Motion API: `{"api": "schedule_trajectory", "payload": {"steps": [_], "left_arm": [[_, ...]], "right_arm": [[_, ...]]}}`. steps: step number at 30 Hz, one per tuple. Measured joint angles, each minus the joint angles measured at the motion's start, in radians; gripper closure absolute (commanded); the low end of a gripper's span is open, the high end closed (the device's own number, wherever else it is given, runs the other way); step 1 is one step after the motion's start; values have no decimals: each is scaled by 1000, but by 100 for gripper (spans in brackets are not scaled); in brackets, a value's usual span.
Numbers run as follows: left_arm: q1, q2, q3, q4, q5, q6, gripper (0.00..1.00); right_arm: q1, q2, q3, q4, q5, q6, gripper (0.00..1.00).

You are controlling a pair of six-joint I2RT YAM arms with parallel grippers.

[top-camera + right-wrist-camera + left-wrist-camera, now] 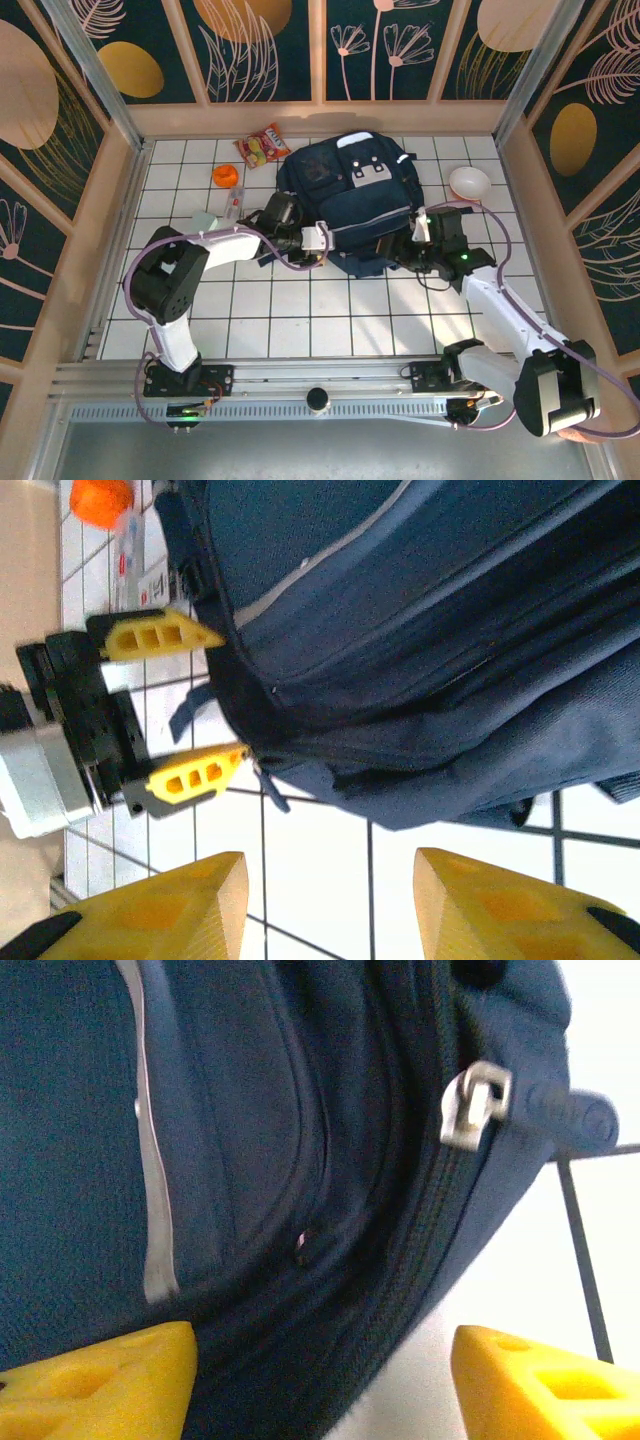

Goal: Pack books, pencil case, and school supplies into a backpack

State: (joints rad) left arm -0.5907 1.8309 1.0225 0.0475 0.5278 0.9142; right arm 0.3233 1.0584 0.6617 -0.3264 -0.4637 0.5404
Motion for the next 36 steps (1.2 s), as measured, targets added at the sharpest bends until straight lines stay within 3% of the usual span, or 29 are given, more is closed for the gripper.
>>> {"api": "schedule_trajectory", "payload": {"steps": [3, 6, 8, 21, 30, 36], "left_arm": [[0, 19, 40, -29, 66, 25, 77], [0, 29, 56, -70, 111, 31, 94], [1, 29, 56, -88, 128, 26, 100], [4, 29, 33, -40, 252, -118, 100], [3, 29, 11, 3, 296, -188, 100], [3, 29, 11, 10, 306, -213, 100]], "right_arm": [[36, 0, -28, 35, -9, 37, 53], [83, 8, -42, 76, -10, 79, 53], [123, 18, -42, 100, -8, 101, 54], [281, 159, -31, 200, 52, 180, 54], [294, 222, -31, 259, 169, 278, 56], [302, 272, -17, 278, 212, 308, 64]]}}
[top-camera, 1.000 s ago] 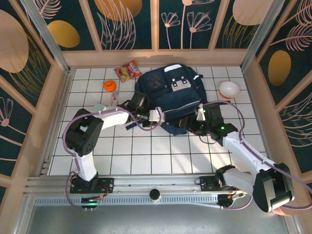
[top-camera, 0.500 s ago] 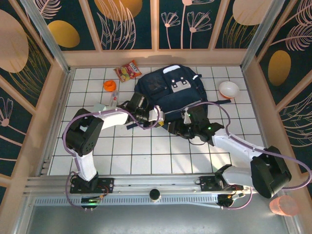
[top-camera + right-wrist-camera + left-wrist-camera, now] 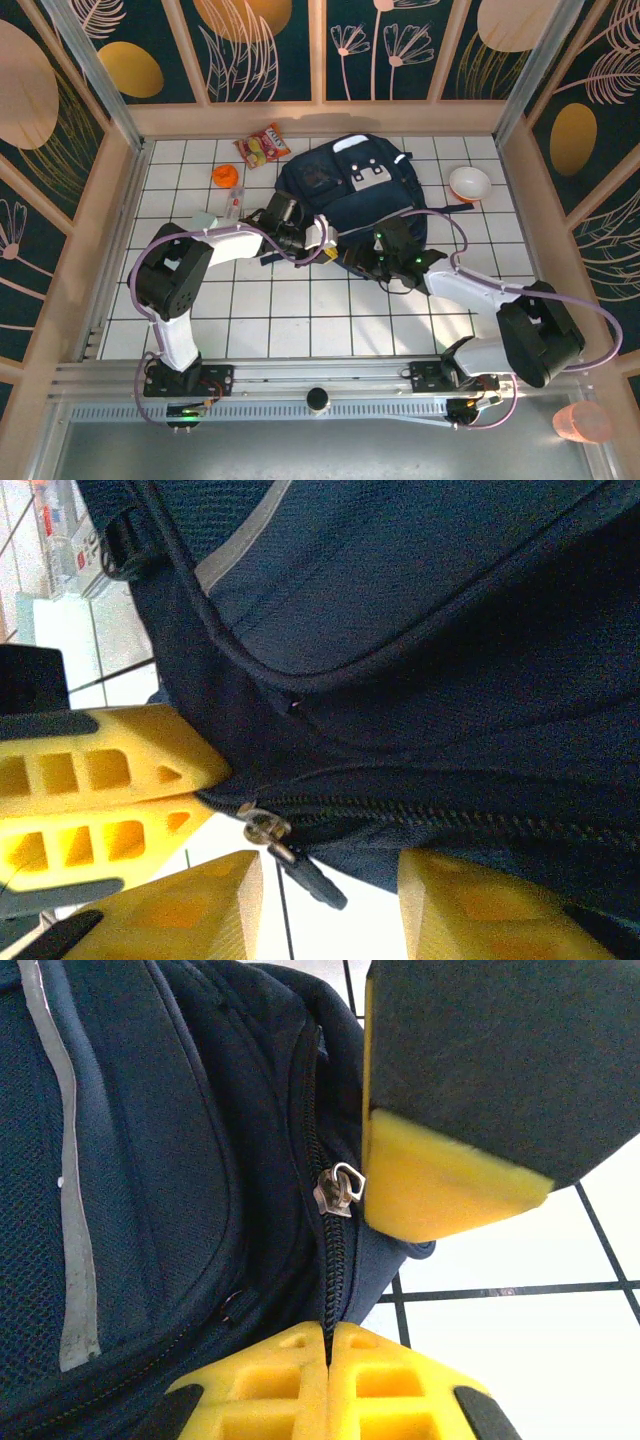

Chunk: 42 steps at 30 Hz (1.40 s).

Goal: Pack books, pencil case, and school supplies into a backpack

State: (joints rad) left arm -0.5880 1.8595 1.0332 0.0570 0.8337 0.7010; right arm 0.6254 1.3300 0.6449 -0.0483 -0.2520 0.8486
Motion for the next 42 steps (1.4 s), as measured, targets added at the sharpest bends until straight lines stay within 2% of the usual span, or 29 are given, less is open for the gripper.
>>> {"api": "schedule_trajectory", "payload": {"steps": [3, 13, 19, 22, 27, 30, 31, 34, 37, 39, 42], "left_arm": [[0, 0, 0, 0, 1, -7, 100], [-3, 0, -1, 18, 8, -15, 100], [-7, 0, -3, 13, -26, -9, 100], [-7, -1, -10, -2, -50, 6, 100], [12, -4, -26, -17, -77, 27, 100], [34, -13, -35, -25, -85, 32, 100], [40, -15, -35, -33, -88, 35, 93], [53, -25, -34, -73, -92, 42, 64], [45, -40, -30, -116, -111, 47, 46], [10, -56, -27, -126, -138, 53, 40], [-61, -61, -9, -128, -164, 53, 38]], "right_arm": [[11, 16, 14, -9, 28, 6, 77], [42, 23, 100, -138, 153, 18, 100], [37, 23, 153, -272, 226, -25, 100], [0, 21, 156, -333, 232, -79, 100], [-89, -15, 137, -376, 172, -174, 100], [-108, -28, 120, -370, 116, -213, 100], [-108, -30, 113, -358, 92, -220, 100], [-99, -31, 85, -306, 23, -222, 100], [-71, -31, 61, -264, -29, -215, 100], [-56, -29, 59, -249, -50, -213, 100], [-49, -29, 59, -227, -73, -211, 100]]}}
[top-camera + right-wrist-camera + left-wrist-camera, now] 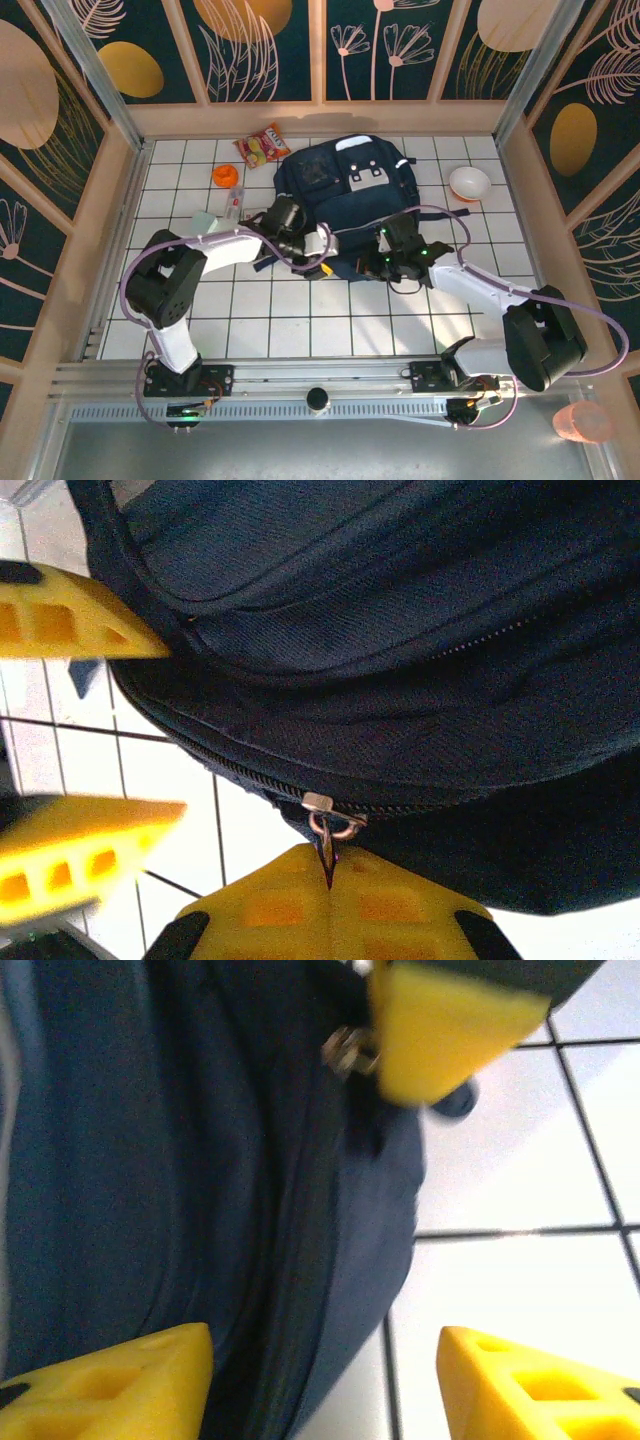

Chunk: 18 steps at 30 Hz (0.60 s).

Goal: Pack books, pencil case, and school supplies into a backpack

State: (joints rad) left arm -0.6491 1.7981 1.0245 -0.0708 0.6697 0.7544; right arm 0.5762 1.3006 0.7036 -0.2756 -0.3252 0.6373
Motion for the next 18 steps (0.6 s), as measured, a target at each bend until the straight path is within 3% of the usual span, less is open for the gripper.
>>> {"api": "schedule_trajectory", "payload": {"steps": [4, 6, 8, 11, 18], "left_arm": [[-46, 24, 48, 11, -14, -14, 45], [-44, 51, 78, 22, -28, -27, 59], [-43, 80, 103, 27, -40, -37, 78], [-43, 92, 108, 22, -56, -29, 98], [-30, 49, 54, 15, -79, 35, 100]], "right_arm": [[1, 0, 0, 4, -13, 0, 100], [1, 1, 0, 4, -14, -3, 100], [0, 1, 0, 3, -13, -5, 100], [-12, 1, 0, -8, -13, -20, 100], [-136, -8, -3, -62, -40, -103, 100]]}}
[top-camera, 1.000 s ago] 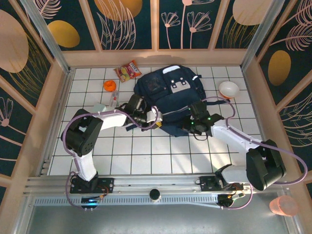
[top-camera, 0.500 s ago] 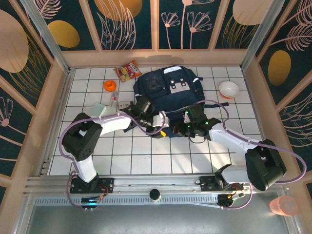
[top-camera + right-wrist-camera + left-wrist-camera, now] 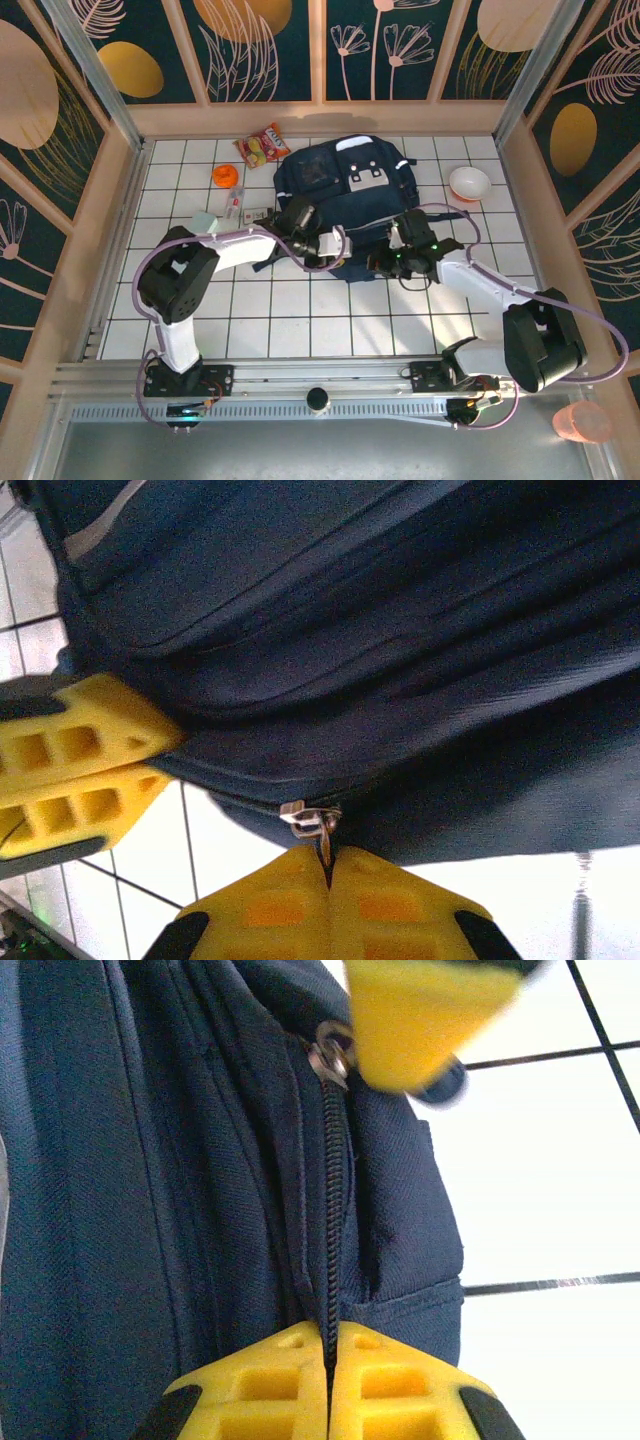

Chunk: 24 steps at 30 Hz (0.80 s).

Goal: Pack books, pencil case, and school supplies into a backpack

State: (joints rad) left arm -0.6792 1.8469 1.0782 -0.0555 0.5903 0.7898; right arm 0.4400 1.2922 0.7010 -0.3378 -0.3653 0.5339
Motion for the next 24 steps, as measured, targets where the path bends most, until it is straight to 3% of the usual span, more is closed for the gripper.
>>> {"api": "schedule_trajectory", "payload": {"steps": [5, 8, 11, 13, 18, 24], "left_arm": [[77, -96, -73, -26, 2, 48, 99], [106, -127, -87, -55, -14, 71, 80], [125, -148, -90, -79, -19, 78, 51], [131, -150, -85, -77, 0, 40, 42], [69, -140, -34, -59, 9, -51, 35], [-27, -14, 66, -41, 6, -80, 40]], "right_arm": [[0, 0, -5, 11, -50, -39, 100], [43, 3, -11, 58, -73, -27, 100], [84, 14, -16, 96, -86, -1, 100], [92, 23, -22, 114, -90, 11, 100], [93, 32, -29, 127, -93, 26, 100], [93, 33, -29, 129, -93, 25, 100]]}}
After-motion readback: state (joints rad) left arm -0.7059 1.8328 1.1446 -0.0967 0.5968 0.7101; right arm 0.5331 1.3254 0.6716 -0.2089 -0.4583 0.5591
